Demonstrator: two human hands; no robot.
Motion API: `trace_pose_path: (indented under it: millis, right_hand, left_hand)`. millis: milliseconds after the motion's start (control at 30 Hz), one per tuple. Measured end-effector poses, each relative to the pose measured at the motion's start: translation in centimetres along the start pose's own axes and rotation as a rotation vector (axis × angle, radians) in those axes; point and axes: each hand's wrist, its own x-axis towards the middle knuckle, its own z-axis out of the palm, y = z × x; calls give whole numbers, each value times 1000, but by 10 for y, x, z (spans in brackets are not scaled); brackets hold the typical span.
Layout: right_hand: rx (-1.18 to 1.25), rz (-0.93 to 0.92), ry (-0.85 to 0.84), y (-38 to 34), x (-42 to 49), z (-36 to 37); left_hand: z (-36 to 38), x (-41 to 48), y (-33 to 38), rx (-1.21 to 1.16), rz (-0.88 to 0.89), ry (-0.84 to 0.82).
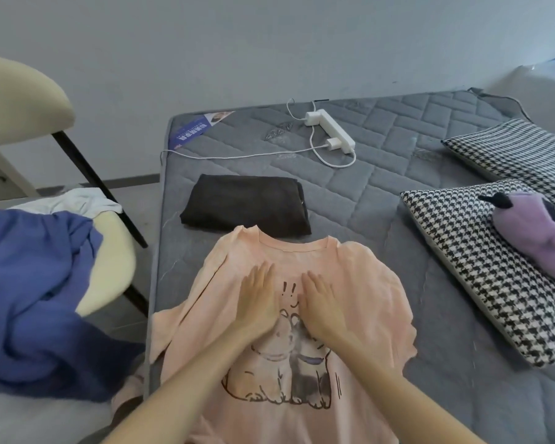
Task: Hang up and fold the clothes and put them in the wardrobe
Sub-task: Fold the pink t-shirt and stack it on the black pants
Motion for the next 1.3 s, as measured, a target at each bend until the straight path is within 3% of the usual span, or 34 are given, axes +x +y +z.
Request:
trace_pose_path:
  millis: [133, 267, 333, 400, 467, 600, 733, 833, 1033, 1167, 1300]
  right_hand:
    - [-171, 75, -46, 41, -16, 6]
    - [-100, 105, -93, 59, -14, -18]
    - [110, 140, 127, 55, -15, -38]
    - [156, 122, 447, 56, -17, -60]
    - [239, 158, 507, 69, -21, -69]
    - [395, 554, 562, 109, -44, -71]
    - [457, 767, 339, 141, -74, -56]
    - [390, 712, 196, 136, -80, -50]
    - [564, 627, 142, 124, -80, -48]
    - [801, 605, 331, 130, -88, -67]
    - [751, 547, 688, 143, -100, -93]
  left_hand:
    - [18, -18, -37, 92, -95, -156]
    - [17, -20, -40, 93, -161, -195]
    - [17, -21, -25, 49, -166, -228]
    - [22, -23, -4, -5, -126, -268]
    - [32, -27, 21, -15, -89, -289]
    - [51, -31, 62, -78, -69, -331]
    - [68, -36, 65, -22, -86, -309]
    - [74, -37, 61, -23, -76, -303]
    - [72, -34, 59, 1, -91, -343]
    - [70, -37, 63, 20, -102, -329]
    - [69, -38, 64, 55, -113, -325]
